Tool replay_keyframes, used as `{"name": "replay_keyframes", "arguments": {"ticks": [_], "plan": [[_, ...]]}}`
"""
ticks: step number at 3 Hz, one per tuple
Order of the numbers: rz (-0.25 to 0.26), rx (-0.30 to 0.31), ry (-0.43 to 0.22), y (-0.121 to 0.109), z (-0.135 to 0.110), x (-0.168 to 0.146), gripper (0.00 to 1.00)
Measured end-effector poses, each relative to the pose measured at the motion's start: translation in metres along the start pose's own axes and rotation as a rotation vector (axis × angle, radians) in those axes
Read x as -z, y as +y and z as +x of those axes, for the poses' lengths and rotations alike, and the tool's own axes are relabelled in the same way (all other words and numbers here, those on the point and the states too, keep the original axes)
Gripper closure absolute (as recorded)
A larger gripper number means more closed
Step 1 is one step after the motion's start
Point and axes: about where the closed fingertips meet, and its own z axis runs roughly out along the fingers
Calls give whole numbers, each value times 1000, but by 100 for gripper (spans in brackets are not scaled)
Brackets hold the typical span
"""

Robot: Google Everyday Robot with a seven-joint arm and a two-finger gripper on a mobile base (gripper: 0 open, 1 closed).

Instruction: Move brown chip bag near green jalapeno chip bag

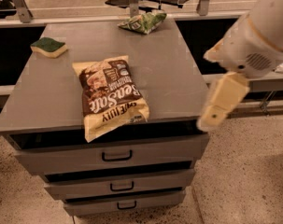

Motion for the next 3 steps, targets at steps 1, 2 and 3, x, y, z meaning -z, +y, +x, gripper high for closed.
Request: {"name": "replay_keyframes", "arguments": {"ticks": [1,2,3], "plan": [[-78,11,-120,8,-59,-38,0],[-136,20,-225,13,-113,-69,0],[-173,20,-295,11,-148,-101,0]]}}
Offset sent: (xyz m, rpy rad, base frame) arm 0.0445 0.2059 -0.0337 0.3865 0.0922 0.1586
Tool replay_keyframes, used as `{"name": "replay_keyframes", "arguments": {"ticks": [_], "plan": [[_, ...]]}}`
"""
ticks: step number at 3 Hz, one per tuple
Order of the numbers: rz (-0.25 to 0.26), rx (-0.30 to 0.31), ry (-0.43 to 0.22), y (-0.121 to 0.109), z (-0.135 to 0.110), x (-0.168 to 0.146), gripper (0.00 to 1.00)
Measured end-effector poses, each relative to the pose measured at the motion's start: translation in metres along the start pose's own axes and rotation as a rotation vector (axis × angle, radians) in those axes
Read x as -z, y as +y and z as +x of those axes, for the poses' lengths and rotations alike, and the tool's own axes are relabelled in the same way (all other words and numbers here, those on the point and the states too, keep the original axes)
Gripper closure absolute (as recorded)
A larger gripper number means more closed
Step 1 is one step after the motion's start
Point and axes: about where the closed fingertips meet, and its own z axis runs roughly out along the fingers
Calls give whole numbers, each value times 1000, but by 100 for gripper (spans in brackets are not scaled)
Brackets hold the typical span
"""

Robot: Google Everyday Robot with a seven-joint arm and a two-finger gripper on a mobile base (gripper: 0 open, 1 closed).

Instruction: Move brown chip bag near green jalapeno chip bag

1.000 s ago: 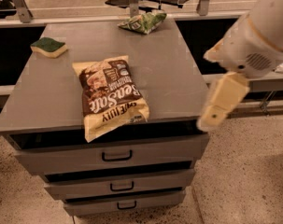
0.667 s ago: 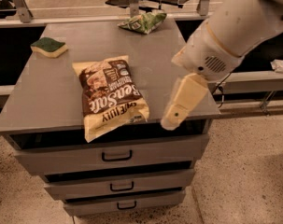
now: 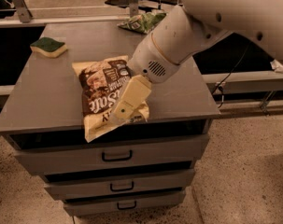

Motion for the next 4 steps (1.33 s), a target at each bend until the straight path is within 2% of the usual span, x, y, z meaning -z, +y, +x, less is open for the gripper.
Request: {"name": "replay_keyframes", "arguments": {"ticks": [1,2,3,4], "plan": [[-5,-20,-20,-14,1,-27,0],[-1,-48,-20,-29,15,-43,0],[-3,-57,-25,-34,25,-53,14],[9,-61,-35,-41,33,-52,37]]}}
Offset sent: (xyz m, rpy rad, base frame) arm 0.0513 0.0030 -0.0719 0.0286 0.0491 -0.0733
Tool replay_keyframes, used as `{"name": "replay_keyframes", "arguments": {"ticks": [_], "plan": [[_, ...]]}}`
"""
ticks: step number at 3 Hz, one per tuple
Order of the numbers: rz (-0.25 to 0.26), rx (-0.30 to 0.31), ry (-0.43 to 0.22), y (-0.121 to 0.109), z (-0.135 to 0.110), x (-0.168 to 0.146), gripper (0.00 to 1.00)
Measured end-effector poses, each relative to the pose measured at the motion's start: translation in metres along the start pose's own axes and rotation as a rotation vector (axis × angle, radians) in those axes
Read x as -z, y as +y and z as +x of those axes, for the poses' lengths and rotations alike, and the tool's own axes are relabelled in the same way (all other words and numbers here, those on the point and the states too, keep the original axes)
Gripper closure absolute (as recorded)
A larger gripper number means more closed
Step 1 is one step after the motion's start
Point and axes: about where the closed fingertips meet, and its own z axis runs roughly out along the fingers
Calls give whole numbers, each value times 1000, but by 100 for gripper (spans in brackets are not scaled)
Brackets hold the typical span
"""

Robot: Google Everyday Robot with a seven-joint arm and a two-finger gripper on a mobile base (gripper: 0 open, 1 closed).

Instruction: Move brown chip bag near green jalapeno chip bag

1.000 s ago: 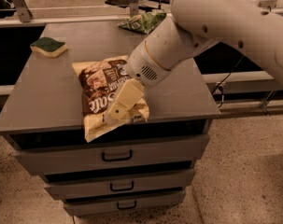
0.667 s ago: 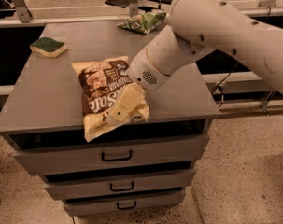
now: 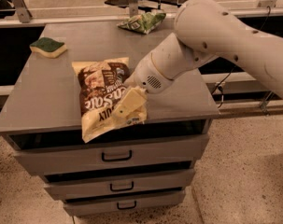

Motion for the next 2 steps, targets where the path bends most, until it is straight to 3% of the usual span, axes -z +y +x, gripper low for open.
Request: {"name": "replay_keyframes", "arguments": {"ticks": [1,2], "plan": [[51,-1,-33,-13,2,20,61],[148,-5,-86,-31,1,62,85]]}}
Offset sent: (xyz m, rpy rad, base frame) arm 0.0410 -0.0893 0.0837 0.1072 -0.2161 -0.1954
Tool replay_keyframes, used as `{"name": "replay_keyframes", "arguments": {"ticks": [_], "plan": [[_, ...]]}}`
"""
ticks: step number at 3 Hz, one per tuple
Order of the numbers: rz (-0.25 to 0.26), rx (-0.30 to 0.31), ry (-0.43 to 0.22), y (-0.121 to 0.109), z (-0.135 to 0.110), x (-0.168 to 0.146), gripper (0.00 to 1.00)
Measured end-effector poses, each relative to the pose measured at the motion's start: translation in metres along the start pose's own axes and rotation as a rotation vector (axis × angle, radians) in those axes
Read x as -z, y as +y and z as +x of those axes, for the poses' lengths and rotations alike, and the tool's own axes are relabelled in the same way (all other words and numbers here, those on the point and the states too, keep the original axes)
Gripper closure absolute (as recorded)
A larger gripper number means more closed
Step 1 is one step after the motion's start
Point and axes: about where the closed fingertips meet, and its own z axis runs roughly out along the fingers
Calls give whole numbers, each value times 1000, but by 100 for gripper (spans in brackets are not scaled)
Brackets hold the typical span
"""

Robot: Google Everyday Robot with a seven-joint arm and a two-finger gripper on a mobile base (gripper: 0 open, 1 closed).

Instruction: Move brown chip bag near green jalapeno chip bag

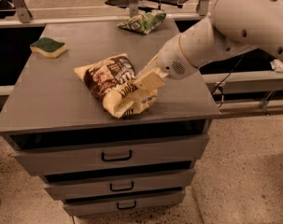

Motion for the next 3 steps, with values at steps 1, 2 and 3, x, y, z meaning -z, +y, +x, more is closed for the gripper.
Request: {"name": "replay_keyframes", "arguments": {"ticks": [1,2,3], "plan": [[142,-27,-56,-34,0,54,100],[142,-27,-57,-34,0,54,100],[139,-35,-71,-27,-1,47,100]]}}
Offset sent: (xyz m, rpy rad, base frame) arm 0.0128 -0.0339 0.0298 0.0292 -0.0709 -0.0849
